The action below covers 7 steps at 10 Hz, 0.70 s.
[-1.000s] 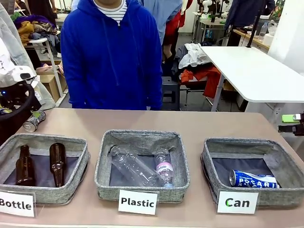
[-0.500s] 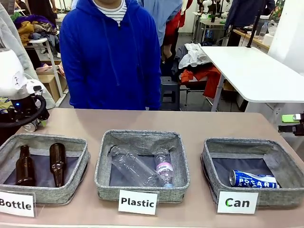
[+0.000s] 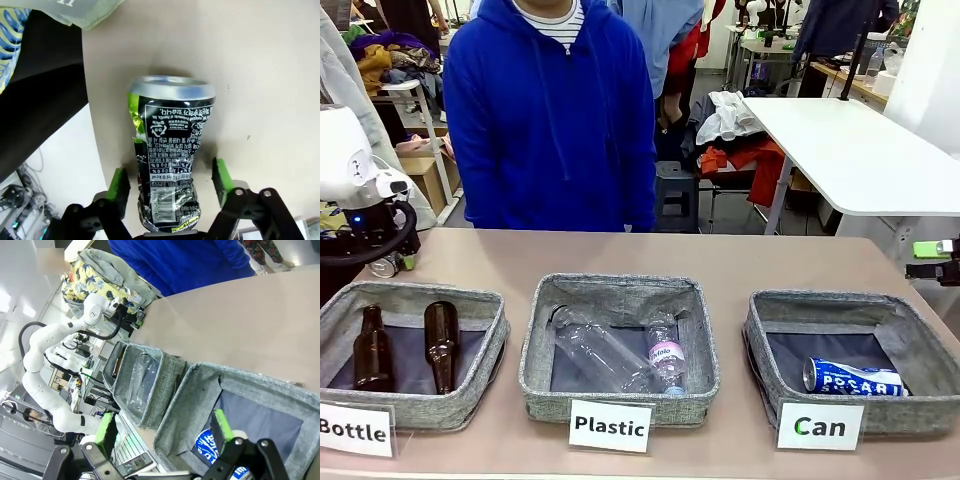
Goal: Sort the can waste into the basket.
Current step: Pick up the can waste from the table and place it in the right Fabric basket.
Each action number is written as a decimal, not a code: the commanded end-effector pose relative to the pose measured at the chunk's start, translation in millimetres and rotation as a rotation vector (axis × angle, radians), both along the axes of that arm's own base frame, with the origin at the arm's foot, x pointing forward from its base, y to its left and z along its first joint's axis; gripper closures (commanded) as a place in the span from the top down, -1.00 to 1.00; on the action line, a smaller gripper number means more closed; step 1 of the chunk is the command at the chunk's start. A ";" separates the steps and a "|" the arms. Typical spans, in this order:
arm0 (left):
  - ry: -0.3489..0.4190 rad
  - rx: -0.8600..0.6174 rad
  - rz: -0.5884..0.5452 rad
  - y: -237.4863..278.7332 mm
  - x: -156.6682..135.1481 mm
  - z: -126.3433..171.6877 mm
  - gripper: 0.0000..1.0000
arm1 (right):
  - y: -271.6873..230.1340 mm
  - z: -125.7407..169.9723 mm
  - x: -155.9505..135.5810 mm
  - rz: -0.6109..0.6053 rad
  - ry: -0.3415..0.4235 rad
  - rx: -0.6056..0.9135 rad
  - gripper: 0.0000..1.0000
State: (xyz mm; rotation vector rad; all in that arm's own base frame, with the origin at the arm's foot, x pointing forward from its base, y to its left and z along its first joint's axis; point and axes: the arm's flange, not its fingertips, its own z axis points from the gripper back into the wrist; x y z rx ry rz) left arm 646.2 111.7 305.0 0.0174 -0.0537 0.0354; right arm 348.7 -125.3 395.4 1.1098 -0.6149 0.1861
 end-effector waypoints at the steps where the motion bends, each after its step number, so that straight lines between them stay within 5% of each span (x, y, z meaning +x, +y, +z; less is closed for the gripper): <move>1: 0.001 0.007 0.008 -1.8 5.4 4.1 -1.00 | -0.2 0.0 0.2 0.006 -0.026 0.001 1.00; 2: -0.003 0.026 0.014 -2.1 6.1 5.9 -0.30 | -0.2 0.0 0.2 0.006 -0.026 0.001 1.00; 3: -0.005 0.024 0.014 -1.7 7.2 6.5 -1.00 | -0.2 0.0 0.2 0.006 -0.026 0.001 1.00; 7: -0.089 -0.013 0.006 -3.2 -14.3 37.2 -1.00 | -0.2 0.0 0.2 0.006 -0.026 0.001 1.00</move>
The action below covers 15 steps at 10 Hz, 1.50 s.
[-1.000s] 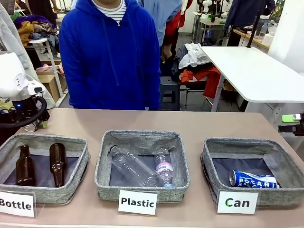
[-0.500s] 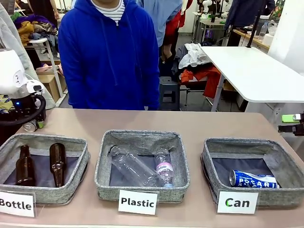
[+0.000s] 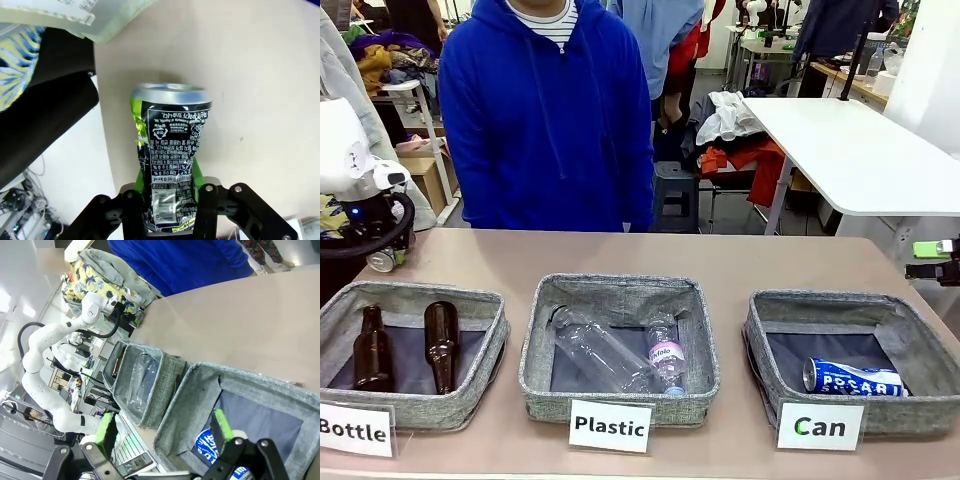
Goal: Sort the can waste into the basket.
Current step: Pick up the can waste from the table and place it in the right Fabric basket.
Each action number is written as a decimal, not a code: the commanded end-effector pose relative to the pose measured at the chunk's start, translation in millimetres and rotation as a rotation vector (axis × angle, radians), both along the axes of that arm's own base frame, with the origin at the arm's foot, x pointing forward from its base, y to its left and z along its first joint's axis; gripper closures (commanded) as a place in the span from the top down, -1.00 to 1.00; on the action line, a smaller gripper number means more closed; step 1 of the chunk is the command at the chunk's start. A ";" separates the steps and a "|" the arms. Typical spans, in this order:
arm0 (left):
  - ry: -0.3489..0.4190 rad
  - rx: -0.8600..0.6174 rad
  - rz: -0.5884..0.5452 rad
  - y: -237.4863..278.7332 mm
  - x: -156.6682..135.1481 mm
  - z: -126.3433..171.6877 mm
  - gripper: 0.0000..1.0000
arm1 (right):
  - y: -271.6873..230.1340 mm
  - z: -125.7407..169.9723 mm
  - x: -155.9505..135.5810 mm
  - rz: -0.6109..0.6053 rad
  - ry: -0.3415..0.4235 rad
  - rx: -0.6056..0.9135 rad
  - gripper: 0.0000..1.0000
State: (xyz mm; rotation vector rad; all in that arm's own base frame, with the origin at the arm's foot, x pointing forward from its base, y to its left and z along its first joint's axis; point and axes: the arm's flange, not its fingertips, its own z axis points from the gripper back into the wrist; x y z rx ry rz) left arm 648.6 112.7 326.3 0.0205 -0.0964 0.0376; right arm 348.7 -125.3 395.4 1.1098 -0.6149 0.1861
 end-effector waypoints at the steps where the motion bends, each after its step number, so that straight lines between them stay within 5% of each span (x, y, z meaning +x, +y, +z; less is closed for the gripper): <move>1: -0.108 -0.036 -0.031 -9.8 -40.0 43.8 -1.00 | -0.2 0.0 0.2 0.006 -0.026 0.001 1.00; 3: -0.187 -0.132 -0.213 -33.1 -123.8 120.9 -1.00 | -0.2 0.0 0.2 0.006 -0.026 0.001 1.00; 5: -0.271 -0.133 -0.497 -53.5 -201.5 160.0 -1.00 | -0.2 0.0 0.2 0.006 -0.026 0.001 1.00; 8: -0.294 0.019 -1.100 -67.6 -294.4 160.5 -1.00 | -0.2 0.0 0.2 0.006 -0.026 0.001 1.00; 10: -0.284 0.140 -1.400 -66.6 -322.4 150.5 -1.00 | -0.2 0.0 0.2 0.006 -0.026 0.001 1.00; 11: -0.282 0.138 -1.423 -65.5 -321.9 151.8 -1.00 | -0.2 0.0 0.2 0.006 -0.026 0.001 1.00; 12: -0.230 0.156 -1.187 -66.5 -307.7 153.9 -1.00 | -0.2 0.0 0.2 0.006 -0.026 0.001 1.00; 13: -0.209 0.095 -1.315 -73.8 -313.2 166.4 -1.00 | -0.2 0.0 0.2 0.006 -0.026 0.001 1.00; 15: -0.209 0.095 -1.315 -73.8 -313.2 166.4 -1.00 | -0.2 0.0 0.2 0.006 -0.026 0.001 1.00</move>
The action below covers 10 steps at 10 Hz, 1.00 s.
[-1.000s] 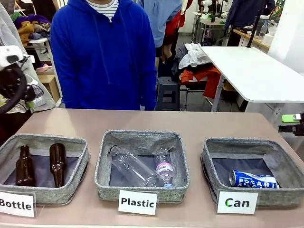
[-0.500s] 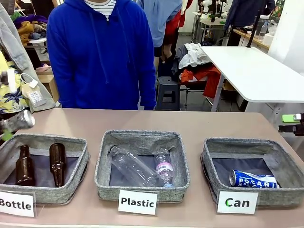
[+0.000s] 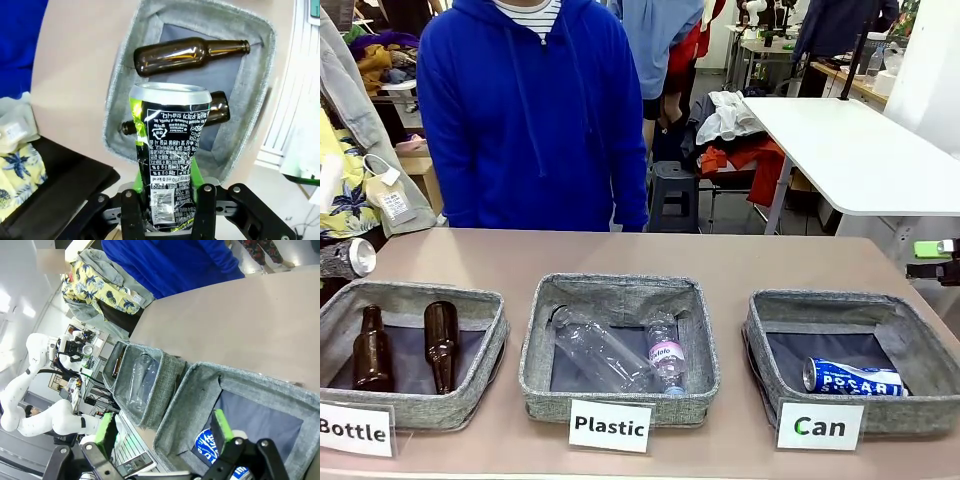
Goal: Sort the can waste into the basket.
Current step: Pick up the can waste from the table and place it in the right Fabric basket.
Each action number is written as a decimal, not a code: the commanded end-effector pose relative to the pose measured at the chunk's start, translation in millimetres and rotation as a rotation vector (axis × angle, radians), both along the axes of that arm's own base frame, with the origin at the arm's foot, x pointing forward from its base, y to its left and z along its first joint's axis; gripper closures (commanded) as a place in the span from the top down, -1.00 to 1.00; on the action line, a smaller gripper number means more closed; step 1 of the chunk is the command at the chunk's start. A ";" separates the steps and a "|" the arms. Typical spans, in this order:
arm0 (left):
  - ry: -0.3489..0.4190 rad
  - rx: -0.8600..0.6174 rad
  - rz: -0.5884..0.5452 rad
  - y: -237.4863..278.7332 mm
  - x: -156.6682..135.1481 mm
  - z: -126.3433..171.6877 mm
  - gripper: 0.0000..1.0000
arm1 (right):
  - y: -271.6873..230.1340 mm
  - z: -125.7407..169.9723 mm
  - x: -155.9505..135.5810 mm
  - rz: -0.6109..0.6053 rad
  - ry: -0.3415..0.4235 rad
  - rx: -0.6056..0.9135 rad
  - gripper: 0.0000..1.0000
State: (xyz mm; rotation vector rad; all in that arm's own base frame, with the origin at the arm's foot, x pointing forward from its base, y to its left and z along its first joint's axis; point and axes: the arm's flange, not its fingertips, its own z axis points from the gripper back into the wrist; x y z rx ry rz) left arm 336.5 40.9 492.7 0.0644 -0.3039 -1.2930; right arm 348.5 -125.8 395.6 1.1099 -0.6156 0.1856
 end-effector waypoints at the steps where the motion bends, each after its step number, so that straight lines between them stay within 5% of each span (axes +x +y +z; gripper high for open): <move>1: -0.008 0.003 0.002 1.1 0.5 0.8 -0.28 | 0.3 -0.2 0.4 0.007 -0.026 0.001 1.00; 2: -0.043 -0.220 -0.109 -22.1 5.1 1.5 -0.28 | 0.0 0.0 0.0 0.000 0.000 0.000 1.00; 3: -0.075 -0.300 -0.146 -58.2 4.3 14.8 -0.28 | -5.8 39.4 -19.8 0.004 -0.044 -0.066 1.00; 5: -0.016 -0.270 -0.277 -160.5 9.6 44.7 -0.28 | -20.3 83.4 -61.5 0.027 -0.060 -0.215 1.00; 7: 0.089 -0.247 -0.335 -286.6 6.1 61.5 -0.28 | -52.2 103.8 -116.2 0.017 -0.142 -0.203 1.00; 10: 0.149 -0.192 -0.373 -478.7 8.4 43.3 -0.28 | -94.8 106.1 -177.1 0.014 -0.234 -0.176 1.00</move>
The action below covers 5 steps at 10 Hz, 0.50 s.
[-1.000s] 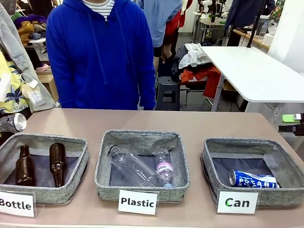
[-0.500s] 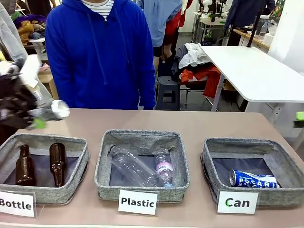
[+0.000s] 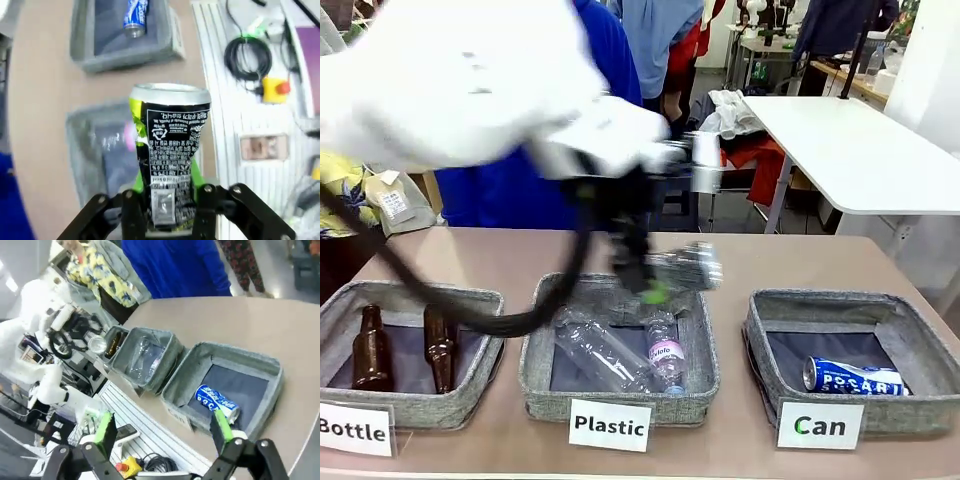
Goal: Sort the can waste into the basket.
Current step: Pick up the can waste from the table and place it in the right Fabric basket.
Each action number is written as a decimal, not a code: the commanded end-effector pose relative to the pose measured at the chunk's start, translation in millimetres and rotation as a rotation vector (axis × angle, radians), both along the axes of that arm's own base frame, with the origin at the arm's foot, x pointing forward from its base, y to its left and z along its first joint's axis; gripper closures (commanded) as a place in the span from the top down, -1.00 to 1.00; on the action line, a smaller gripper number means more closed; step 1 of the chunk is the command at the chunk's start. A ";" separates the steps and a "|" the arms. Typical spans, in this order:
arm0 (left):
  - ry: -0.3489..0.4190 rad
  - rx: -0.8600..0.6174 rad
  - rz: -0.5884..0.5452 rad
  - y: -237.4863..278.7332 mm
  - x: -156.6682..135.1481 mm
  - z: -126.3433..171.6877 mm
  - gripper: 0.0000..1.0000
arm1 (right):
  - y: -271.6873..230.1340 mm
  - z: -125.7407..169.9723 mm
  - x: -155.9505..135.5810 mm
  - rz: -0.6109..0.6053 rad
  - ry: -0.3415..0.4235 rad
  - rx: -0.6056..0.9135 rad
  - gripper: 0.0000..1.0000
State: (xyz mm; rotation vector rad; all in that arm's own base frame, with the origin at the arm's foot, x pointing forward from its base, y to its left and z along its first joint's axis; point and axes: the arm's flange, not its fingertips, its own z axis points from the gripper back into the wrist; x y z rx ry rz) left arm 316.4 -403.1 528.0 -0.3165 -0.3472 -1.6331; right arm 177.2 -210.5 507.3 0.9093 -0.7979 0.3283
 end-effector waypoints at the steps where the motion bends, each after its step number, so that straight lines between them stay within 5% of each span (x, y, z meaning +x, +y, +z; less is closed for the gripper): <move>1: 0.004 0.026 0.006 -93.5 24.2 -8.1 -0.28 | -12.7 -13.5 -9.5 0.052 0.012 -0.027 1.00; 5: 0.102 0.014 -0.064 -224.4 8.4 -56.5 -0.28 | -11.8 -11.8 -15.2 0.010 0.011 -0.001 1.00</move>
